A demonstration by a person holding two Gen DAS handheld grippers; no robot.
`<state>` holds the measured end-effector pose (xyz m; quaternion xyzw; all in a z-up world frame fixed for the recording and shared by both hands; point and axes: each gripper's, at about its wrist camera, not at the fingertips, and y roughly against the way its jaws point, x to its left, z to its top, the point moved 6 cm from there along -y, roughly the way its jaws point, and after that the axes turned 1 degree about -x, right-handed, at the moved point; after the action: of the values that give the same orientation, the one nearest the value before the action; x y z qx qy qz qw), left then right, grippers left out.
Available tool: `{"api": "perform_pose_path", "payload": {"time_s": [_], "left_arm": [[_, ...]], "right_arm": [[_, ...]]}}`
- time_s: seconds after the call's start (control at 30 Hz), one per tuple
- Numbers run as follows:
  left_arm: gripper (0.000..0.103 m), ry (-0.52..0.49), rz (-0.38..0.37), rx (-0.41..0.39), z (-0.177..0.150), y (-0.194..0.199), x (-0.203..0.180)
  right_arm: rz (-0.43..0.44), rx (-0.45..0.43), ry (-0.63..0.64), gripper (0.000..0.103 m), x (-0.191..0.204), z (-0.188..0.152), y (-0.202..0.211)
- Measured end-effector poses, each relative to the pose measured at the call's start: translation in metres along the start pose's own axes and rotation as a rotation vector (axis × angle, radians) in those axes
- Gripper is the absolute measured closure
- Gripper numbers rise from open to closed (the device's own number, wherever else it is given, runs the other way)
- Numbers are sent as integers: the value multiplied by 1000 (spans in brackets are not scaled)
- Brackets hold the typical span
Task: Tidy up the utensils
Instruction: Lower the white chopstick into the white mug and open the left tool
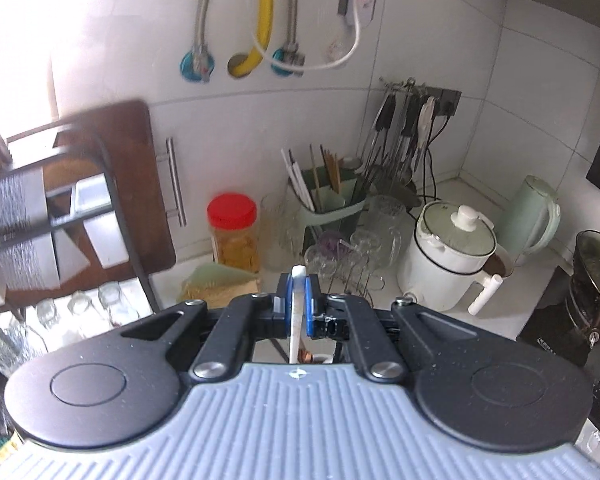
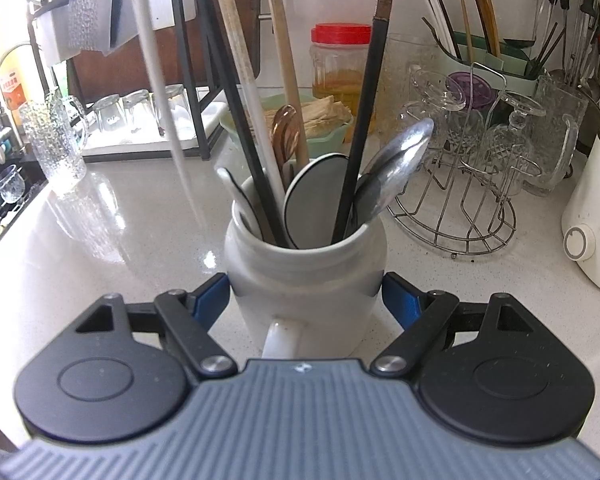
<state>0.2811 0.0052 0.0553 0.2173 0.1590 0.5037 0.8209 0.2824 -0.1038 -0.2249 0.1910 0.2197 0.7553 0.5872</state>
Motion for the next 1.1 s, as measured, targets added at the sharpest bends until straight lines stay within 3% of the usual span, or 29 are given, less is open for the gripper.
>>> {"api": "perform_pose_path", "payload": {"time_s": [0.37,0.7,1.1], "left_arm": [[96,-18,-16,-62,28,9,-15],[96,-4,-41,41,-6,-34,-16],[96,59,-87,218,-40,-92,0]], "right_arm": [[1,-4,2,18,0,0,0],[5,-8,4,18,0,0,1],[-4,-9,-5,17,1,1,0]]}}
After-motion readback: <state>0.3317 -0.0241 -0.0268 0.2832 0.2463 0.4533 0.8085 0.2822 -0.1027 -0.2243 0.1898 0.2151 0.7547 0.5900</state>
